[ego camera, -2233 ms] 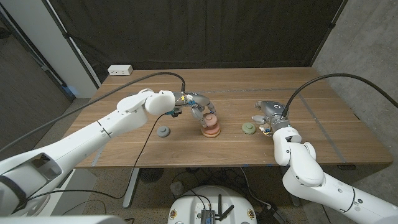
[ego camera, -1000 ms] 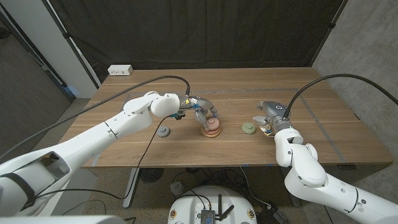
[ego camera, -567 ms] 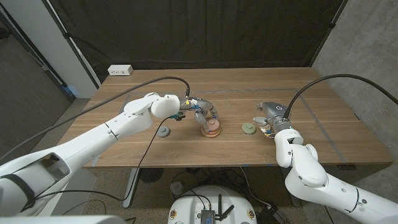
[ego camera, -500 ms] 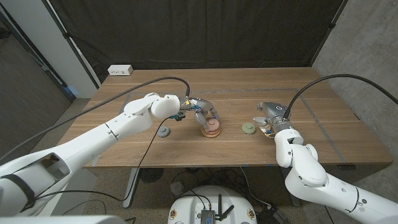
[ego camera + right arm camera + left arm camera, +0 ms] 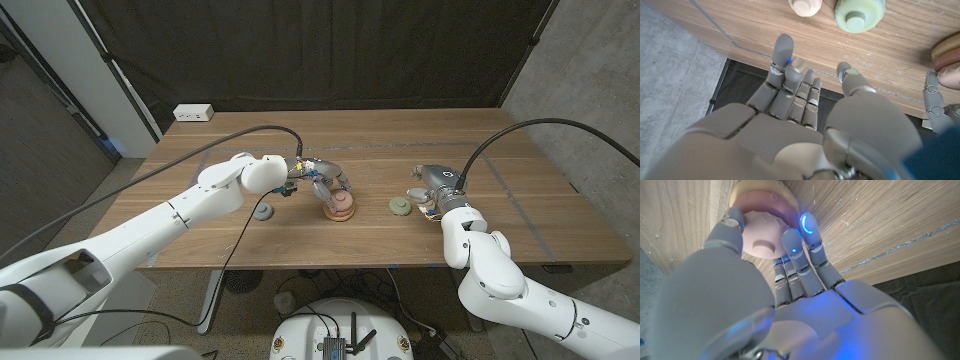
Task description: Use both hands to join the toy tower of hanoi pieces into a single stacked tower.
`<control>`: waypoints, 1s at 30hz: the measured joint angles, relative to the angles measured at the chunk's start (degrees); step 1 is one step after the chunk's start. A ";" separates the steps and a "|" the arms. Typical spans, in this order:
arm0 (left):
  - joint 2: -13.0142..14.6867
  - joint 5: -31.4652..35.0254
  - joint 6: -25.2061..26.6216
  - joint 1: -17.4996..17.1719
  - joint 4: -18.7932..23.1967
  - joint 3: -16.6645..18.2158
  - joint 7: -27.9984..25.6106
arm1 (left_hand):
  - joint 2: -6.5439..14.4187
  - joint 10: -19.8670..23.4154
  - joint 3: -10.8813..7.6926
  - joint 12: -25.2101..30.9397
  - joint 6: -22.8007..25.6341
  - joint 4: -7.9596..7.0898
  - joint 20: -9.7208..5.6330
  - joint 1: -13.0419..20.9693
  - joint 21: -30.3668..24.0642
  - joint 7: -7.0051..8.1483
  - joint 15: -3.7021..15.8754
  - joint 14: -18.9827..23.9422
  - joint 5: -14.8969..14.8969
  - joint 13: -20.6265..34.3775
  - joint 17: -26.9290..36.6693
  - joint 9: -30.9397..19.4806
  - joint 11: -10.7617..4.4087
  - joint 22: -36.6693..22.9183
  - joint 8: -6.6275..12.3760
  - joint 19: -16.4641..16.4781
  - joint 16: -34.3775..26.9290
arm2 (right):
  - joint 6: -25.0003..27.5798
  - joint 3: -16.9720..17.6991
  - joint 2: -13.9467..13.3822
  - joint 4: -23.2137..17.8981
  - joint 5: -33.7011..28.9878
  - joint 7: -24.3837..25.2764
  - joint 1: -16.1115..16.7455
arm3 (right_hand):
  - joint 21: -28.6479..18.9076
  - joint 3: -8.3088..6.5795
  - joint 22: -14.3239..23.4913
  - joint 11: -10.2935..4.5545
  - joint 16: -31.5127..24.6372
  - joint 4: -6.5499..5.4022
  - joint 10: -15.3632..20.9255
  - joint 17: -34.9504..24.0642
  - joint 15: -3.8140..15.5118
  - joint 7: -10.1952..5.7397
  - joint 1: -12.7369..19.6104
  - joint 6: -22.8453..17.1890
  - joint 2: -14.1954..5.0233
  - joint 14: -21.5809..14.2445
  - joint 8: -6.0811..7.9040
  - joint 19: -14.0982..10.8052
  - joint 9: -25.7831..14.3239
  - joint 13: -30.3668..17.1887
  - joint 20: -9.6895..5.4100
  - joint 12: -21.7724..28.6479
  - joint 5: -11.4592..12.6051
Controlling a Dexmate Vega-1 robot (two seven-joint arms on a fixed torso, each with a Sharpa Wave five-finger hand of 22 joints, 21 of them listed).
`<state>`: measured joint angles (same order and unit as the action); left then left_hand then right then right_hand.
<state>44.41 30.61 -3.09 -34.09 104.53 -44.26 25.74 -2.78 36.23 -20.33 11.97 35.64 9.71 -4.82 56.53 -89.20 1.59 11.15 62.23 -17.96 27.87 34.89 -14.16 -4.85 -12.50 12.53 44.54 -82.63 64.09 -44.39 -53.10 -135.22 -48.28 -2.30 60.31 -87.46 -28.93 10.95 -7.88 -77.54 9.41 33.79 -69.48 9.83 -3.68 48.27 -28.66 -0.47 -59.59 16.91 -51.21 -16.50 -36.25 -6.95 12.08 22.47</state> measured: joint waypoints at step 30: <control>0.05 -1.37 -0.47 -0.41 -0.74 0.13 -0.96 | -0.14 -0.10 0.00 -0.26 0.09 0.00 0.00 0.14 0.00 0.30 0.20 0.42 -0.07 0.00 0.00 -0.01 -0.11 -0.17 -0.39 0.00 0.44 | 1.10 -1.33 -0.56 -0.18 1.10 0.18 -1.22 | 0.00 0.00 0.00 0.00 -0.27 0.00 -0.01 0.00 0.00 0.31 0.00 -0.31 0.00 0.00 0.00 0.00 -0.01 0.00 0.00 0.01 0.21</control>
<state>44.46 29.23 -3.56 -34.50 103.80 -44.13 24.78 -2.92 36.13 -20.33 11.71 35.72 9.71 -4.82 56.68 -89.20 1.88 11.35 62.66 -18.02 27.87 34.89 -14.18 -4.95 -12.67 12.14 44.54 -82.20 65.20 -45.72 -53.66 -135.41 -47.18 -2.12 59.10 -87.46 -28.93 10.95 -7.88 -77.81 9.41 33.79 -69.48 9.83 -3.36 48.27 -28.97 -0.47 -59.59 16.92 -51.21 -16.50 -36.25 -6.95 12.09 22.68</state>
